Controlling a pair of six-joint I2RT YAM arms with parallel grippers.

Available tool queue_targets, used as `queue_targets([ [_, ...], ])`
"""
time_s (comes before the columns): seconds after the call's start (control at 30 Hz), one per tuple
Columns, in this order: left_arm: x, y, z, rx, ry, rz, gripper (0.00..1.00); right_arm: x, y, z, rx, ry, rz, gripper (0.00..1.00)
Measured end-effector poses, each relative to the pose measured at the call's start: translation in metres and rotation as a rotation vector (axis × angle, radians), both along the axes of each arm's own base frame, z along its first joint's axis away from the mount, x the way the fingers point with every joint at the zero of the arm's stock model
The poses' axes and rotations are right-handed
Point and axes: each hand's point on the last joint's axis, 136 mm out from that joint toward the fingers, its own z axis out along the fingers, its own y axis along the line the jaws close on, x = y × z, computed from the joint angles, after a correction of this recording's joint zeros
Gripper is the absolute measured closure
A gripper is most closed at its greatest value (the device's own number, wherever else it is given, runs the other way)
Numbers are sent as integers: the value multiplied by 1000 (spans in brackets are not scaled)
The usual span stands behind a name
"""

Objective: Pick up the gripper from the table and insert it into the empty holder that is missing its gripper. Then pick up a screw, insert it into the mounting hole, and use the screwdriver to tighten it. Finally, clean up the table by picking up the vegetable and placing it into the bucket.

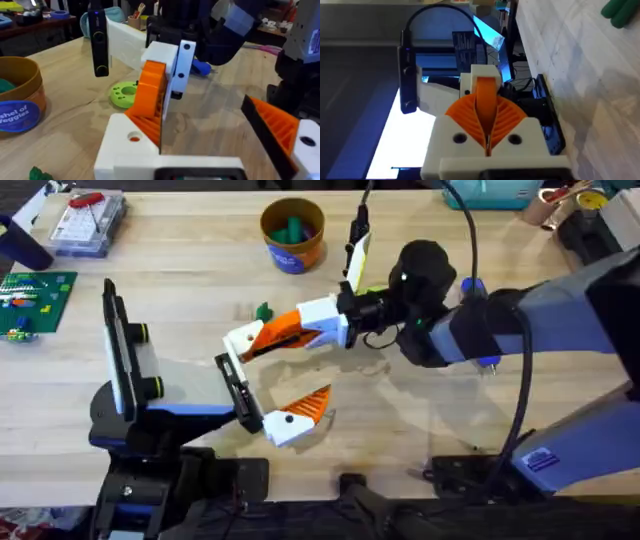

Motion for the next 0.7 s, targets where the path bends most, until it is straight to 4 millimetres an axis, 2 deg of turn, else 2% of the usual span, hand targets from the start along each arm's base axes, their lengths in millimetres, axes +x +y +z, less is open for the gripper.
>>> queue_targets([
  [0.7,2,1,0,2,-4,12,15,2,3,2,-11,-23,40,986],
])
